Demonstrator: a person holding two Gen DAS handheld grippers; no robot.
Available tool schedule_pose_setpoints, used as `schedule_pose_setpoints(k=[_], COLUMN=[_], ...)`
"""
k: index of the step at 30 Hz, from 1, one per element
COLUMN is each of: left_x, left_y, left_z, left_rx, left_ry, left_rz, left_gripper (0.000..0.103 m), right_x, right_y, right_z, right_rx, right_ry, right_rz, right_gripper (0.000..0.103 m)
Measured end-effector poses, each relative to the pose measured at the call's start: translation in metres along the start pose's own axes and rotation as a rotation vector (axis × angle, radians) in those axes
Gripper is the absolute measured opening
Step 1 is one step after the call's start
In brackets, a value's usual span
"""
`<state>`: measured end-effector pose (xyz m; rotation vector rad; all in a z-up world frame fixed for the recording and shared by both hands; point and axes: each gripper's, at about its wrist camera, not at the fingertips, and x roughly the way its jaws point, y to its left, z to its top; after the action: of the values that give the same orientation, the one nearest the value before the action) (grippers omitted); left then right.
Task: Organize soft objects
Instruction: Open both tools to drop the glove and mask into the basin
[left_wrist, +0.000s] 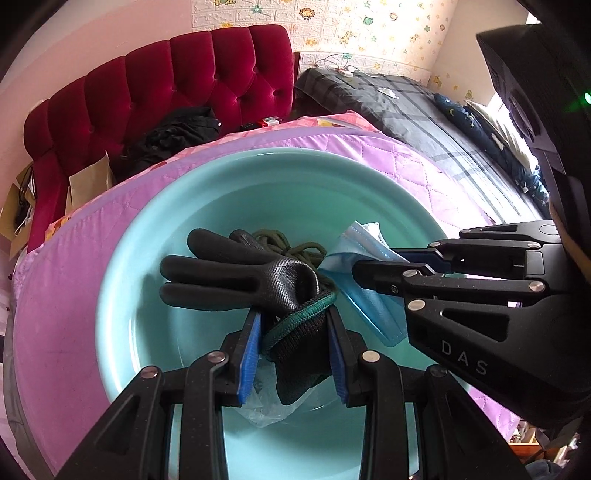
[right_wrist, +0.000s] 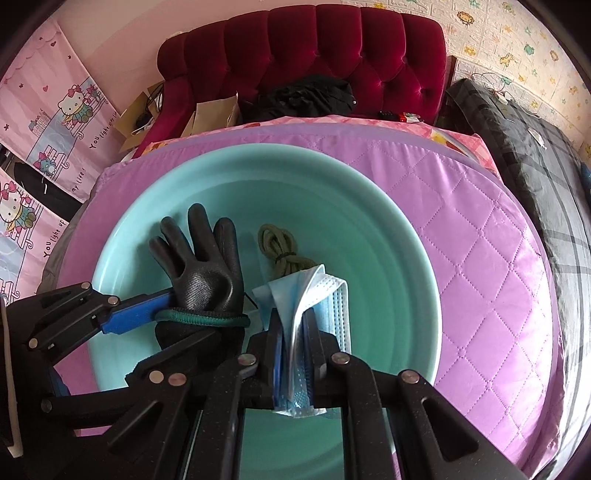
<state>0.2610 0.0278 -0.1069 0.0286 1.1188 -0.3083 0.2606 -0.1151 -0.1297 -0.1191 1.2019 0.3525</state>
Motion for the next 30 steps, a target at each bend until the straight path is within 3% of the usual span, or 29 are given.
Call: schedule_pose_setpoints(k=[5, 8, 11, 13, 16, 18, 21, 30], left_x=[-0.001, -0.003, -0.007, -0.010, -0.016, -0.020, -0.022, -0.034], left_y=[-0.002, -0.004, -0.005, -0.005, -0.004, -0.004, -0.007, -0.016], left_z=[0.000, -0.001, 0.000, 0.000, 0.000, -0.001, -0.005, -0.021], left_rx=[0.006, 0.013, 0.012, 0.006, -0.012, -0.022, -0.017, -0.003], left_ry=[-0.003, -0.008, -0.021, -0.028, -0.052, -0.064, -0.068, -0.074], left_rz=[0.002, 0.014, 0.033, 0.044, 0.063, 0.082, 0.118, 0.157], left_gripper=[0.039, 0.040, 0.057, 0.082, 0.103, 0.103, 0.103, 0.103], right_x=[-0.006, -0.012, -0.019, -0.024, -0.029, -0.032, -0.036, -0.048], right_y=[-0.001, 0.000, 0.002, 0.003, 0.007, 0.008, 0.007, 0.007], right_z=[0.001, -0.001, -0.001, -0.001, -0.003, -0.005, -0.008, -0.025], right_rx=[0.001, 0.000, 0.000, -0.001, -0.019, -0.023, -0.015, -0.024], right_ry=[-0.013, -0.023, -0.042, -0.057, -0.067, -0.078, -0.088, -0.087], right_rz=[-0.001, -0.001, -0.009, -0.013, -0.034, -0.049, -0.052, -0.074], right_gripper=[0.014, 0.023, 0.039, 0.048, 0.059, 0.079, 0.100, 0.103])
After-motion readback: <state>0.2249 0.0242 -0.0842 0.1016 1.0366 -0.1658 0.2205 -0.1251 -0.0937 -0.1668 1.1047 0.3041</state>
